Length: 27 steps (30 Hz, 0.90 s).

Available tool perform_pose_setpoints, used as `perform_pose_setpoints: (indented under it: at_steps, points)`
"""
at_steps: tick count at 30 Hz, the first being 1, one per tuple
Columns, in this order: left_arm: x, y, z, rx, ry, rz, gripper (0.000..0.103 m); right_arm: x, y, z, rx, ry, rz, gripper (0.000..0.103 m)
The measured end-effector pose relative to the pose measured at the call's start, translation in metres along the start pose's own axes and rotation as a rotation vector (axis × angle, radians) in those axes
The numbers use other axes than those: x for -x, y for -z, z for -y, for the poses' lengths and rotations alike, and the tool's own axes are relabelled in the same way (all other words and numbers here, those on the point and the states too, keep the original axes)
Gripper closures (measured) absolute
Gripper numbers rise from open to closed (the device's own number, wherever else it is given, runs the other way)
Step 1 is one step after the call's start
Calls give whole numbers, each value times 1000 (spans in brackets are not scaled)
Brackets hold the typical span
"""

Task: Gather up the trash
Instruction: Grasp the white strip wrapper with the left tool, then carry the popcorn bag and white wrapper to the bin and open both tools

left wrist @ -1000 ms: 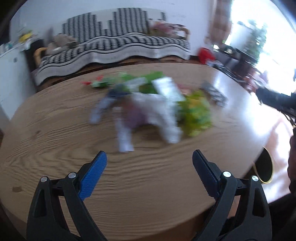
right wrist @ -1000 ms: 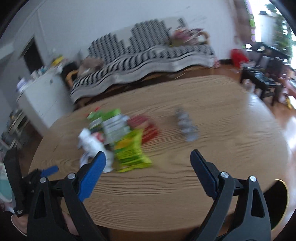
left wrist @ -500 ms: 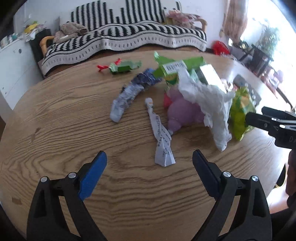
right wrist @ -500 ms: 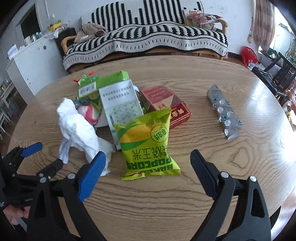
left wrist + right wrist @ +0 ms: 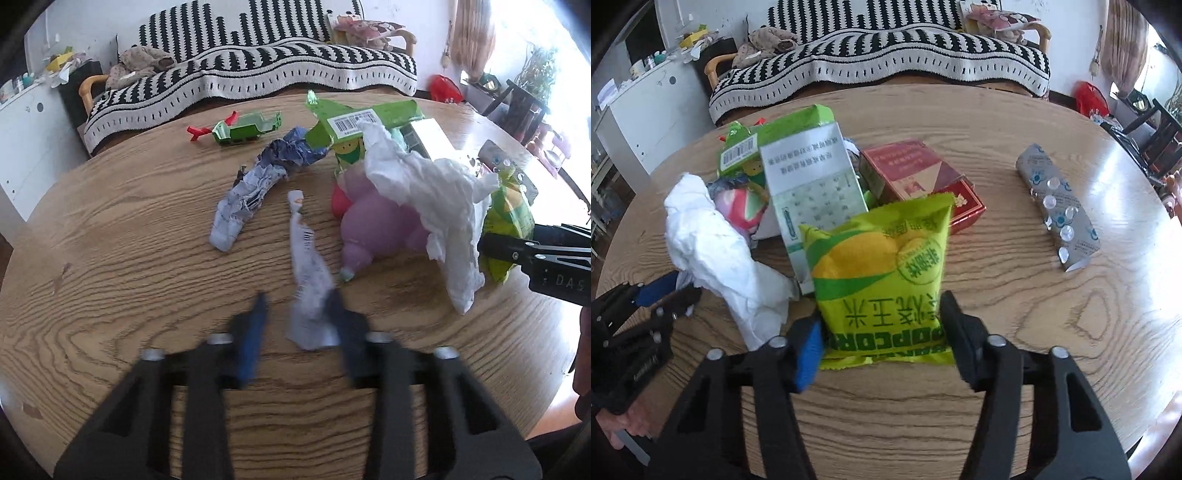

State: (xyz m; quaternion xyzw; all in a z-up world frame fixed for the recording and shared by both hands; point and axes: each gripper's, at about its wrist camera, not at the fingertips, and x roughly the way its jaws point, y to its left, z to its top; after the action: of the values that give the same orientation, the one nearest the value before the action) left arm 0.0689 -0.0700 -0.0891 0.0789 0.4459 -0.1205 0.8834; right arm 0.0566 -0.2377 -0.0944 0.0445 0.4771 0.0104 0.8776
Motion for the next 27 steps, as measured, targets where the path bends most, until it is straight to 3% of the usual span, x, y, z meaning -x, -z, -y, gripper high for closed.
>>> perform_pose_setpoints:
  at_steps: [3,19,27]
  points:
    - [1,0,0,4,4,-19,94,9,0,2,-11,-15,14,55]
    - [42,-11,-19,68,-33,41,94,69,1,22,-41,-30,131,56]
    - [52,-18,10,29,-10,71,94,112,14,70,-93,4,201,56]
